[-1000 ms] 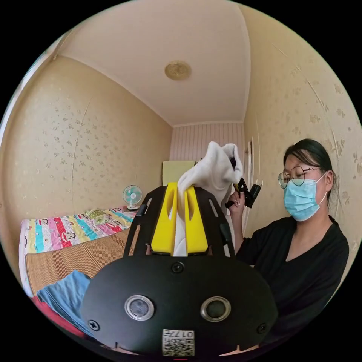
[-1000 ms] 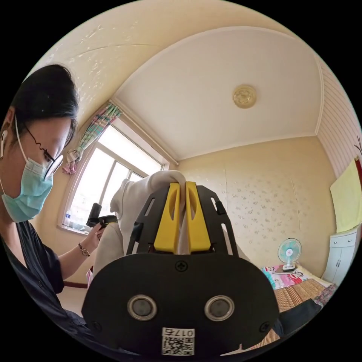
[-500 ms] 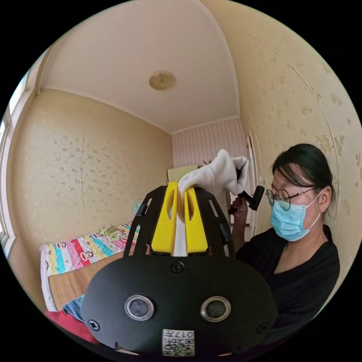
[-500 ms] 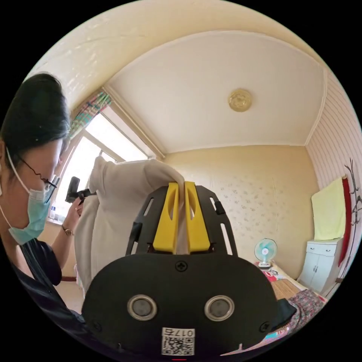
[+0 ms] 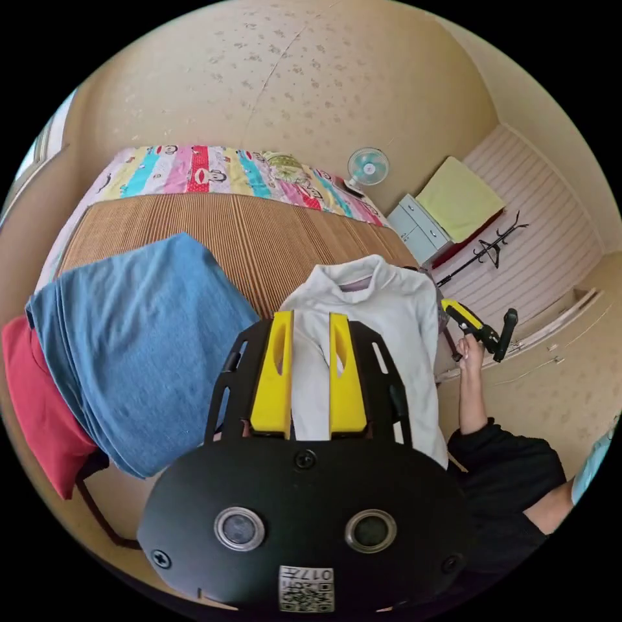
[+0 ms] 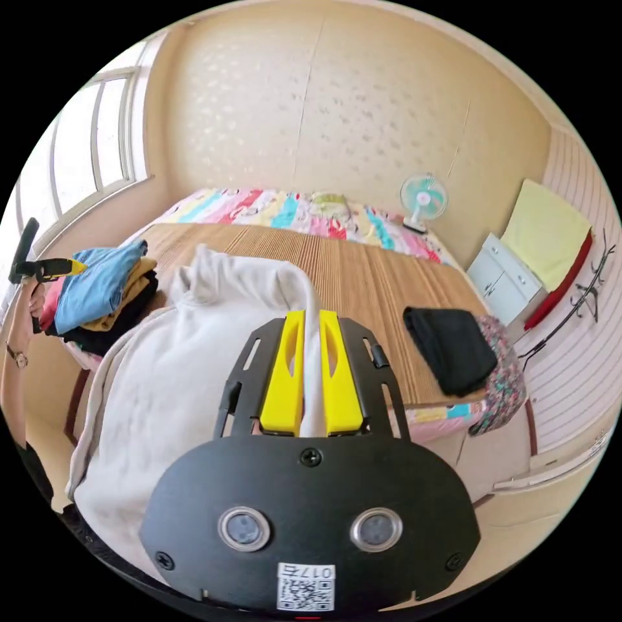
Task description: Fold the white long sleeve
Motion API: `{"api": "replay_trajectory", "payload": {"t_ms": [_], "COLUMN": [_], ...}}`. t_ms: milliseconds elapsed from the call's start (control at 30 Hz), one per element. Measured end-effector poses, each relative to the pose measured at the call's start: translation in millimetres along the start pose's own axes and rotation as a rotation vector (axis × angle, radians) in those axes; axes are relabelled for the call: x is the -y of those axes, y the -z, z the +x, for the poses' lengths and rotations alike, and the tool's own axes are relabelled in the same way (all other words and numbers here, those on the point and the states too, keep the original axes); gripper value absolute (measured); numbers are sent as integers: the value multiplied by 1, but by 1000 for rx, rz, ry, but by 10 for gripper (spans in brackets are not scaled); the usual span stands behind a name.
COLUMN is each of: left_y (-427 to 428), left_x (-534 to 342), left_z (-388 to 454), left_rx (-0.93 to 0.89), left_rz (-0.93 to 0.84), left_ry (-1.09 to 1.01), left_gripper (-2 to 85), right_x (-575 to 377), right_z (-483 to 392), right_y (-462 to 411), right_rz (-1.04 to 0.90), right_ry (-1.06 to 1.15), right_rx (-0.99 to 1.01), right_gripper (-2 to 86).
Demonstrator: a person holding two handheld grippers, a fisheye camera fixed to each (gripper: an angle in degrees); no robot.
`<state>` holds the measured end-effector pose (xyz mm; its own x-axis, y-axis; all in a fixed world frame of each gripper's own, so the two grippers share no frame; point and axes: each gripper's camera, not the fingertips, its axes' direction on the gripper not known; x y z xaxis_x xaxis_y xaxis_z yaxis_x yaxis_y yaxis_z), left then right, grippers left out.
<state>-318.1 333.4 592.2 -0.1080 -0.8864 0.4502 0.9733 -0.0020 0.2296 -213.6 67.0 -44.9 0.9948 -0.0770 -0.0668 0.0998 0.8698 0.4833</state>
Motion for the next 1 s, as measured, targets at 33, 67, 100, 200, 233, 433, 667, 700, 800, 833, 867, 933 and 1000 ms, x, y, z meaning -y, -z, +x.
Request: {"api": "replay_trajectory", "payload": {"t_ms": [33, 67, 100, 200, 233, 433, 667, 700, 800, 833, 867, 933, 1000], "left_y": [-9, -12, -17, -31, -38, 2, 186, 222, 309, 330, 336, 335, 312], "left_x": [-30, -46, -77, -151, -180, -224, -157, -158, -196, -217, -226, -255, -268], "left_z": [-15, -21, -29, -51, -62, -89, -49, -53, -81, -85, -85, -82, -77], "left_rx": [-58, -73, -83, -95, -138, -350, 108, 251, 423, 388, 370, 283, 122], "left_rz": [-11, -18, -36, -102, -135, -120, -75, -38, 156, 217, 226, 173, 86], "left_ry": [10, 15, 24, 100, 155, 201, 22, 66, 268, 281, 278, 239, 187], "left_gripper": [104, 104, 105, 111, 118, 66, 45, 47, 55, 73, 89, 134, 137], "right_x": [-26, -52, -64, -116, -131, -176, -180, -181, -184, -188, -191, -197, -203], "right_z": [5, 8, 10, 18, 22, 56, 95, 96, 100, 100, 101, 103, 105], "right_y": [-19, -31, -35, -44, -44, -48, -50, -49, -48, -48, -48, -47, -45], "right_rz": [-31, -48, -58, -108, -121, -158, -130, -128, -137, -143, -145, -147, -140], "right_ry": [-21, -30, -33, -45, -44, -146, -241, -244, -241, -235, -226, -215, -195], "right_rx": [93, 166, 191, 290, 340, 523, 588, 585, 575, 578, 590, 620, 675], "right_gripper": [48, 45, 44, 37, 34, 29, 32, 32, 39, 44, 50, 63, 75]}}
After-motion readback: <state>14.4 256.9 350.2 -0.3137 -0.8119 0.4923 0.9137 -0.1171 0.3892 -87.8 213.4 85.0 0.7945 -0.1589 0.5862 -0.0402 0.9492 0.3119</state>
